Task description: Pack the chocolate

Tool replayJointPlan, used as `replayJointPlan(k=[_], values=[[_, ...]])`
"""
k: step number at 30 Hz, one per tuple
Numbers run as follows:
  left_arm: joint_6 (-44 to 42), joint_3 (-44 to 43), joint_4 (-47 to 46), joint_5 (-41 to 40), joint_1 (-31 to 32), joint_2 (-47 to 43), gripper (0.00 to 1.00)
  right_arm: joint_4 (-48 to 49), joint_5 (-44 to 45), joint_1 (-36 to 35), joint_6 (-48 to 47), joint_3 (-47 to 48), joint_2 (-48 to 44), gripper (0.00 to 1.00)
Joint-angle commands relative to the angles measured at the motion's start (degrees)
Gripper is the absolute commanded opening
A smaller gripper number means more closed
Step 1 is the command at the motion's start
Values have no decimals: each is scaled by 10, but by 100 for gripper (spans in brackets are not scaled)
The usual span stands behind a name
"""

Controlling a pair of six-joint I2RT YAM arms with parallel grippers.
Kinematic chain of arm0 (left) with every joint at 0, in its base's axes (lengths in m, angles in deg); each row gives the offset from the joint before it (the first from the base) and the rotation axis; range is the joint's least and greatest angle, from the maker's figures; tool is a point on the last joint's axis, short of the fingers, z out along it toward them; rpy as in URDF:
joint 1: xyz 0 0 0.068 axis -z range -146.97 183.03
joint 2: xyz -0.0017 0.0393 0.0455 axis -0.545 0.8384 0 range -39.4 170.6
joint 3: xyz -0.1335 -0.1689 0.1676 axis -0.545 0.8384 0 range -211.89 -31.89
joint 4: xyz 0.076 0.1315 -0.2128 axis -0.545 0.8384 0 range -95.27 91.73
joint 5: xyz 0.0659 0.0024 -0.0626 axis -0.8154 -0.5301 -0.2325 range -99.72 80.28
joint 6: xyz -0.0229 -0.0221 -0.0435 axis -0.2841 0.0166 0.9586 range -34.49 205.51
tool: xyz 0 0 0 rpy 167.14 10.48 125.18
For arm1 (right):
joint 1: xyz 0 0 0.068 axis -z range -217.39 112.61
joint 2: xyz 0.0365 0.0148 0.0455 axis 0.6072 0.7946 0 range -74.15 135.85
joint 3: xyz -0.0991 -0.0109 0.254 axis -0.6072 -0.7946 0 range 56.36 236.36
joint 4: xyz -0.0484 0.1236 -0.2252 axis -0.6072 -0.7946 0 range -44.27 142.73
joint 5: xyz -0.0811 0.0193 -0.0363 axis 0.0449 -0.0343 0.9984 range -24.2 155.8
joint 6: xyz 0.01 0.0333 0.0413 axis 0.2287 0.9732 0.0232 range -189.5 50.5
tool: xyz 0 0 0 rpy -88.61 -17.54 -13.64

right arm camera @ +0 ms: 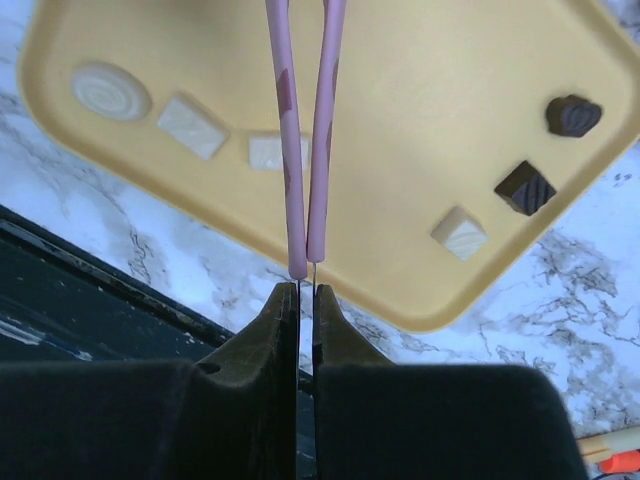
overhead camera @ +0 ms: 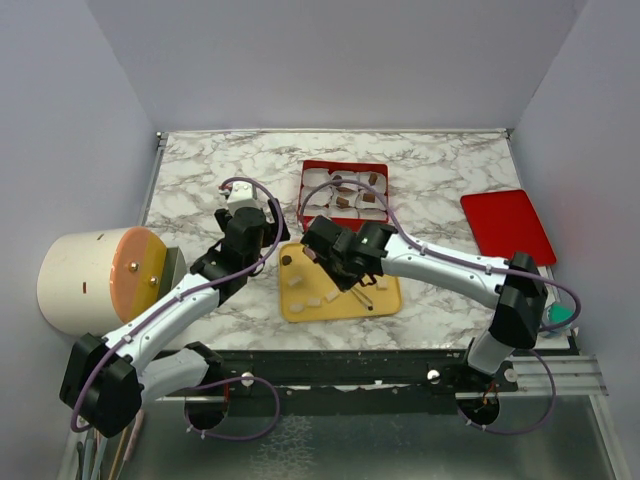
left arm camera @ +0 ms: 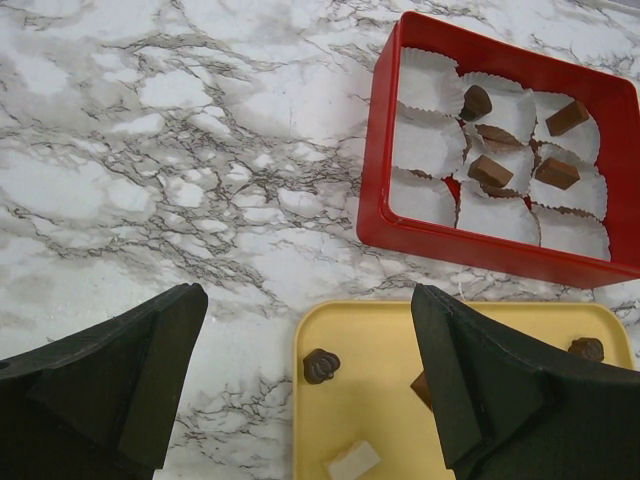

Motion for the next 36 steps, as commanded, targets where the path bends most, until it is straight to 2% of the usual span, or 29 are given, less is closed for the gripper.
replayJointPlan(k=[1, 6, 11, 21, 36], values=[[7, -7, 9, -12, -4, -15, 94, -12, 48, 31, 10, 50, -16, 2], [7, -9, 12, 4, -5, -12, 94, 18, 35, 100, -23, 114, 19, 2], [7, -7, 12, 14, -5, -10, 94, 41, 19, 159, -58, 208, 94, 2], [9, 1, 2, 25, -5, -7, 94, 33, -6, 209, -86, 393, 285, 2], [10, 9, -10, 33, -5, 4, 94, 45, -14, 247, -96, 423, 339, 4]])
